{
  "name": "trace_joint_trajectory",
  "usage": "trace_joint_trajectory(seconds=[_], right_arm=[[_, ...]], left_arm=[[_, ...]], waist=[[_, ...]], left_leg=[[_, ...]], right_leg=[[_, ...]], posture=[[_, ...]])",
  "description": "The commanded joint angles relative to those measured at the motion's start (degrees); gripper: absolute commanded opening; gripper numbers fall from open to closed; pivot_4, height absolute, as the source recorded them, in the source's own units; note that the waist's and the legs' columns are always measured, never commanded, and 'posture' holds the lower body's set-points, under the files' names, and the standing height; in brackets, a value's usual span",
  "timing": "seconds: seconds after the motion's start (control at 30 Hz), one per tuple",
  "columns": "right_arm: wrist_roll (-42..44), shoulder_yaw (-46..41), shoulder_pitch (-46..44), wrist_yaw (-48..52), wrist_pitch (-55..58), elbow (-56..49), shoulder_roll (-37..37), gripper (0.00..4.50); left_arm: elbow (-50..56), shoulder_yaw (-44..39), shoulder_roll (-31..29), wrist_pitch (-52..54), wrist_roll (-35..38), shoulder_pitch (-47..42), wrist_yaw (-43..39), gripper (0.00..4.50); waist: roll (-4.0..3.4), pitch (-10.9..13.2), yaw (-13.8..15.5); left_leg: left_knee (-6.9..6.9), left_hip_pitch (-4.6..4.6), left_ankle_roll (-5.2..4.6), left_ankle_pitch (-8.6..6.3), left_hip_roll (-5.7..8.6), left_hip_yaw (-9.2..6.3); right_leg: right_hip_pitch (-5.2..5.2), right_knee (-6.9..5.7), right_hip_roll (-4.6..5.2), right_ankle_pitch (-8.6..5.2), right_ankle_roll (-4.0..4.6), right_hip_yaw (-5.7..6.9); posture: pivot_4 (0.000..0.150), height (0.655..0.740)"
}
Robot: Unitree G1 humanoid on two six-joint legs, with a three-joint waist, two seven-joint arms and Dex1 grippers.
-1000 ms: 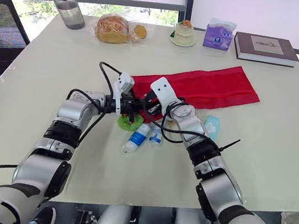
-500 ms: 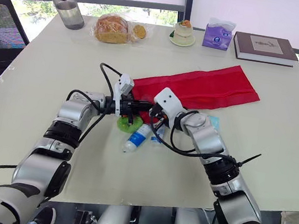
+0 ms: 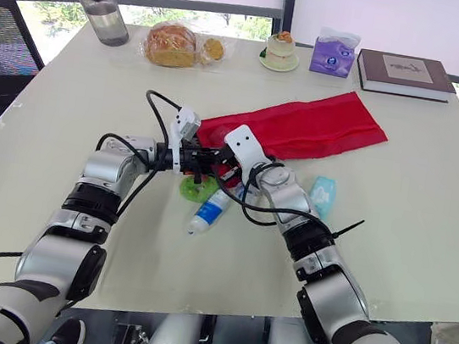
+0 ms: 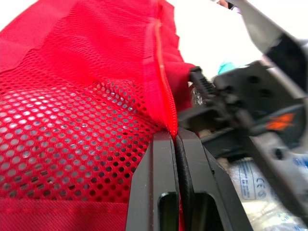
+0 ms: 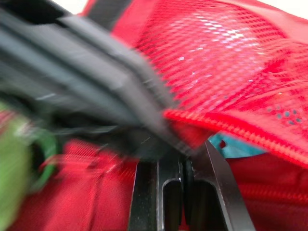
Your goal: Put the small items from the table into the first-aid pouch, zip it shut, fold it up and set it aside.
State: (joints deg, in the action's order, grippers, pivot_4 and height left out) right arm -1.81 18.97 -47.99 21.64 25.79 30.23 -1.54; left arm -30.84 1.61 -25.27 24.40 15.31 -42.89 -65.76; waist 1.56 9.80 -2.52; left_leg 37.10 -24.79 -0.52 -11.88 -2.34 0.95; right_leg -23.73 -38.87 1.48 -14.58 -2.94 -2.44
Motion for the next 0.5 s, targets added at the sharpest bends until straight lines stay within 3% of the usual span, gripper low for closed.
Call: trace_joint_trajectory(seconds=[0.03,0.23,0.5], right_arm=[[-0.2,-2.7,-2.5,-1.2,-5.8,0.2,-0.3,0.06],[1.2,-2.5,1.2,3.4,-6.0,-6.4,1.6,0.06],[4.5,-1.9,12.7,12.9,3.8,-29.8,10.7,0.06]], left_arm=[[1.8,1.1,0.1,0.6,0.4,0.9,-1.4,0.00],[1.0,1.2,-0.4,-0.3,0.0,1.2,-1.2,0.00],[-3.3,1.3,-2.2,-3.9,-1.5,0.6,-2.3,0.00]], waist=[[0.00,0.0,0.0],[-0.01,0.0,0.1],[-0.02,0.0,0.1]], left_leg=[[0.00,-0.01,0.00,0.00,0.00,0.00],[-0.04,-0.03,0.00,0.00,0.00,-0.01],[-0.03,-0.05,0.00,-0.01,0.03,-0.01]], right_leg=[[0.00,0.00,0.00,0.00,0.00,0.00],[-0.01,0.02,0.01,0.00,0.00,0.02],[-0.02,0.03,0.04,-0.01,-0.01,0.04]], posture=[[0.150,0.7387],[0.150,0.7387],[0.150,0.7387]])
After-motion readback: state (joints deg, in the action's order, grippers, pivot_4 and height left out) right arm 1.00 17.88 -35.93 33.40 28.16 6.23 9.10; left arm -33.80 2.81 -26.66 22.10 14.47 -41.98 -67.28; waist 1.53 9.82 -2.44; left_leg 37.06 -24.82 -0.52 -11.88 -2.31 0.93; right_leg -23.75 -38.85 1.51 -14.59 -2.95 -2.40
